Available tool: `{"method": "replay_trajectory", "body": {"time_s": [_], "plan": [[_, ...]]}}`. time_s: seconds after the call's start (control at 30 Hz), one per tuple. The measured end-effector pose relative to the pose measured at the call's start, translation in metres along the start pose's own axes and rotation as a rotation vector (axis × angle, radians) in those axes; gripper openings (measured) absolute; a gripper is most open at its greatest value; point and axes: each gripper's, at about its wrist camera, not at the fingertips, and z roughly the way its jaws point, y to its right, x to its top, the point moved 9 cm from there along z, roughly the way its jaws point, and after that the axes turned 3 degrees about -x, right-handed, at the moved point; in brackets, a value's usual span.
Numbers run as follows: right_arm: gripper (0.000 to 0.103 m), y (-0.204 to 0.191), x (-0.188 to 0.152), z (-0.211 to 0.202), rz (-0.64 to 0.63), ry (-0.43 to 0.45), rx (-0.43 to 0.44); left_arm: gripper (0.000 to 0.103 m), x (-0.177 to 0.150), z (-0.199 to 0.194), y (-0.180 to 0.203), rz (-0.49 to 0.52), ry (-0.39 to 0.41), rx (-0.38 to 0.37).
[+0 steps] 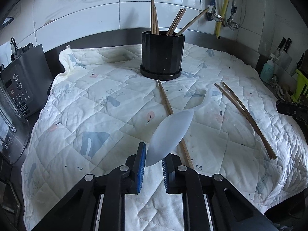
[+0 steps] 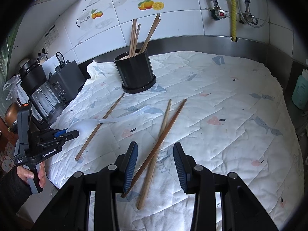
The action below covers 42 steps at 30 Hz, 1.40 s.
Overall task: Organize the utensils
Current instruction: 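Close the left tool on the white spoon handle and lift it, then close the right tool on a wooden chopstick while the left tool holds the spoon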
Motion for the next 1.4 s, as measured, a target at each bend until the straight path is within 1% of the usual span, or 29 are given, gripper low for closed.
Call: {"method": "replay_trajectory", "body": {"time_s": [0.07, 0.13, 0.17, 0.33, 0.4, 0.5, 0.63, 0.77, 0.93, 1.0, 1.1, 1.33, 1.4], "plan": [[0.042, -0.001, -0.001, 0.001, -0.005, -0.003, -0.001, 0.016, 0.001, 0.001, -0.001, 0.003, 0.001, 0.012], [0.042, -0.002, -0.002, 0.002, -0.010, -0.004, -0.003, 0.015, 0.002, -0.002, 0.002, 0.015, 0.024, -0.003], [0.042, -0.003, -0.003, 0.003, -0.013, -0.004, -0.003, 0.014, 0.002, -0.002, 0.003, 0.018, 0.021, 0.003], [0.042, -0.004, -0.005, 0.002, -0.028, 0.000, -0.013, 0.007, 0.003, -0.003, -0.002, -0.020, 0.005, 0.035], [0.042, -0.004, -0.006, 0.002, -0.035, 0.003, -0.024, 0.003, 0.006, -0.007, -0.007, -0.060, 0.019, 0.025], [0.042, -0.001, -0.009, 0.003, -0.039, -0.002, -0.033, 0.002, 0.011, -0.014, -0.010, -0.100, 0.034, -0.001], [0.041, 0.002, -0.019, 0.010, -0.024, -0.038, -0.032, 0.002, 0.016, -0.025, -0.006, -0.101, 0.064, -0.011], [0.035, -0.005, -0.033, 0.011, -0.019, -0.072, 0.000, 0.002, 0.021, -0.033, 0.002, -0.082, 0.084, -0.010], [0.032, -0.026, -0.049, 0.004, -0.042, -0.086, 0.044, 0.002, 0.023, -0.035, 0.008, -0.061, 0.089, -0.005], [0.029, -0.034, -0.052, 0.001, -0.056, -0.084, 0.058, 0.002, 0.023, -0.035, 0.010, -0.056, 0.089, -0.005], [0.028, -0.044, -0.057, 0.004, -0.043, -0.096, 0.088, 0.002, 0.024, -0.036, 0.012, -0.051, 0.091, -0.005], [0.026, -0.044, -0.071, 0.023, -0.036, -0.120, 0.023, 0.002, 0.027, -0.038, 0.015, -0.039, 0.106, -0.004], [0.020, -0.042, -0.071, 0.022, -0.034, -0.102, 0.001, 0.002, 0.027, -0.039, 0.017, -0.036, 0.109, -0.007]]}}
